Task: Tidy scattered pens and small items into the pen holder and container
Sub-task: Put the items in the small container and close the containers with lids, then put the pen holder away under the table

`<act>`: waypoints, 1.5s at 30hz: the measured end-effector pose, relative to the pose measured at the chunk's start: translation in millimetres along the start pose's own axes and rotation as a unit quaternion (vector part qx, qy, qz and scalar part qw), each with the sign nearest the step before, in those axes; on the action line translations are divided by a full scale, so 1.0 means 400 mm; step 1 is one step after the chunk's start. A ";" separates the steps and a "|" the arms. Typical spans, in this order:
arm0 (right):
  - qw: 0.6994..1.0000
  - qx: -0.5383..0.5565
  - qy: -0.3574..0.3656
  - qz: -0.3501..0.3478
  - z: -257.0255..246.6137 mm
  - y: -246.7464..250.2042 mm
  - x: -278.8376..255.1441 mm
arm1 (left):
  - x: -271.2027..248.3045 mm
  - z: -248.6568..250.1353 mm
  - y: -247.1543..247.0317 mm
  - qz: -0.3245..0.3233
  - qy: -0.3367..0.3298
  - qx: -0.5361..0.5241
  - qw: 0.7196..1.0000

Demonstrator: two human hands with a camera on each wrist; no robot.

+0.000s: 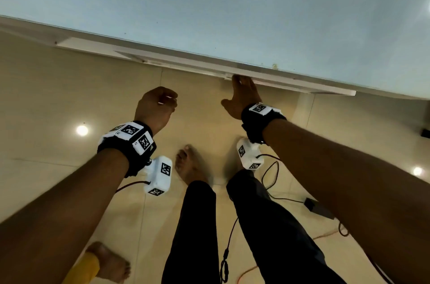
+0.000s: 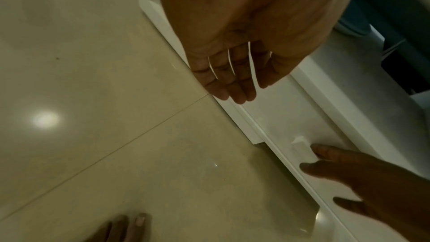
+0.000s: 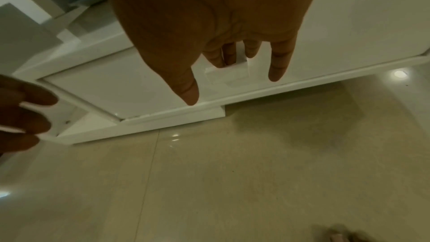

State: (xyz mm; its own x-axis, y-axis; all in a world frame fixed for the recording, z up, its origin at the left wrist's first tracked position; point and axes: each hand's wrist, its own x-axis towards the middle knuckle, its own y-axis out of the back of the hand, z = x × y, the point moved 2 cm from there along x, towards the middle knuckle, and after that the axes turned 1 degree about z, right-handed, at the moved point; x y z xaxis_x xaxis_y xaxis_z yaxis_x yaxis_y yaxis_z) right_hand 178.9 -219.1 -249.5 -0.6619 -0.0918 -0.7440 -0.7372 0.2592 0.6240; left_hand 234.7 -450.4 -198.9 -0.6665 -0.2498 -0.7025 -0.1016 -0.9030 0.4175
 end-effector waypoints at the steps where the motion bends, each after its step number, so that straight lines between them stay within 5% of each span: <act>1: 1.000 0.001 -0.001 -0.001 -0.001 0.009 0.012 | -0.001 0.007 0.003 0.002 -0.008 0.004 1.000; 9: 0.998 0.044 0.007 -0.053 -0.015 0.090 -0.069 | -0.076 0.068 0.087 0.030 -0.055 0.006 0.998; 15: 0.971 0.073 0.225 0.030 -0.196 0.292 -0.314 | -0.171 0.181 0.236 0.075 -0.117 0.022 0.990; 20: 0.944 0.079 0.304 0.105 -0.342 0.444 -0.411 | -0.195 0.275 0.432 0.172 -0.136 -0.015 0.976; 27: 0.966 -0.093 0.234 0.059 -0.552 0.513 -0.198 | -0.109 0.299 0.670 0.233 -0.118 -0.077 0.962; 31: 0.972 -0.158 0.169 0.027 -0.696 0.497 -0.116 | -0.024 0.281 0.766 0.196 -0.070 -0.137 0.968; 38: 0.989 -0.125 0.074 0.012 -0.827 0.455 -0.089 | 0.085 0.331 0.810 0.092 -0.164 -0.160 0.969; 45: 0.989 -0.130 0.065 0.018 -0.821 0.451 -0.092 | 0.116 0.384 0.811 0.091 -0.214 -0.148 0.961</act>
State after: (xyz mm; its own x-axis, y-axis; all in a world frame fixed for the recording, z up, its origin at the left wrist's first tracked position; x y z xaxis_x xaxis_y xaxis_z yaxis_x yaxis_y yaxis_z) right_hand 25.6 -484.7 -31.1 -0.6877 -0.2149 -0.6935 -0.7117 0.0108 0.7024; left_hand 57.2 -701.1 -7.6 -0.9025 -0.3031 -0.3060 0.2173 -0.9339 0.2841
